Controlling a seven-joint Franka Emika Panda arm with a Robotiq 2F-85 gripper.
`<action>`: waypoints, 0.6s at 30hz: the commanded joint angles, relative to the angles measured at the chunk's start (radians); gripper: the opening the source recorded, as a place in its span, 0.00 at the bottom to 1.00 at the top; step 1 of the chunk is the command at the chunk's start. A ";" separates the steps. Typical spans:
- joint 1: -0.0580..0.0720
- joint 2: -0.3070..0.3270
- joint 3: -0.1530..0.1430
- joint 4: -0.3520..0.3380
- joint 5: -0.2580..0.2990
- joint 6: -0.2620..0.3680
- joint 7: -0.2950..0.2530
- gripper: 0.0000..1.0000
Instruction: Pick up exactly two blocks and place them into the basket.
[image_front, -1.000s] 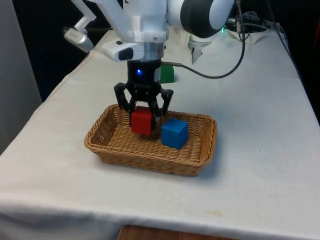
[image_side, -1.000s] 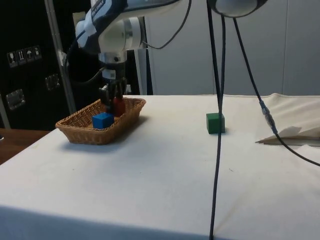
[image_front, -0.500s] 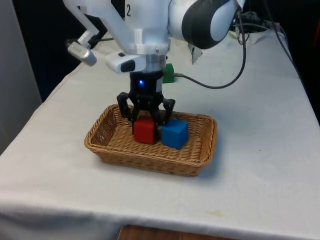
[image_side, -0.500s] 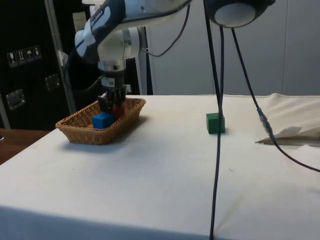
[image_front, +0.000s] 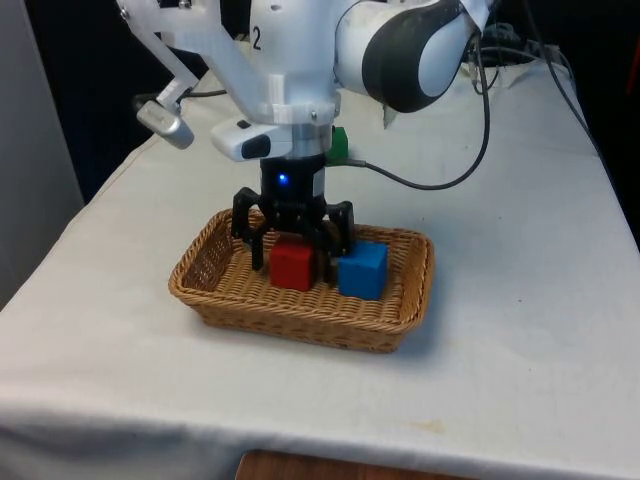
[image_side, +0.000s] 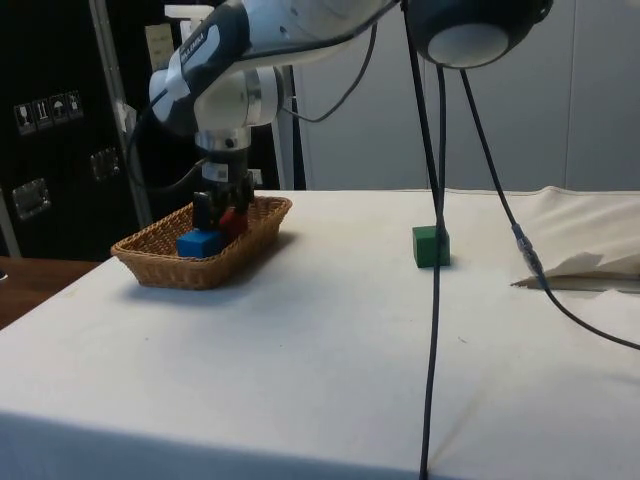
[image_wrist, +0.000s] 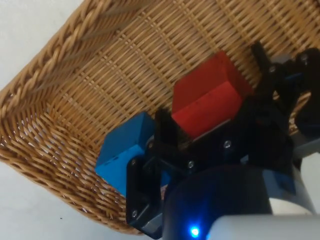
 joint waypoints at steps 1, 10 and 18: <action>-0.009 0.004 0.004 0.012 0.001 -0.005 0.005 1.00; 0.015 -0.023 -0.036 -0.011 -0.009 -0.031 0.013 1.00; 0.062 -0.062 -0.084 -0.056 -0.017 -0.062 0.018 1.00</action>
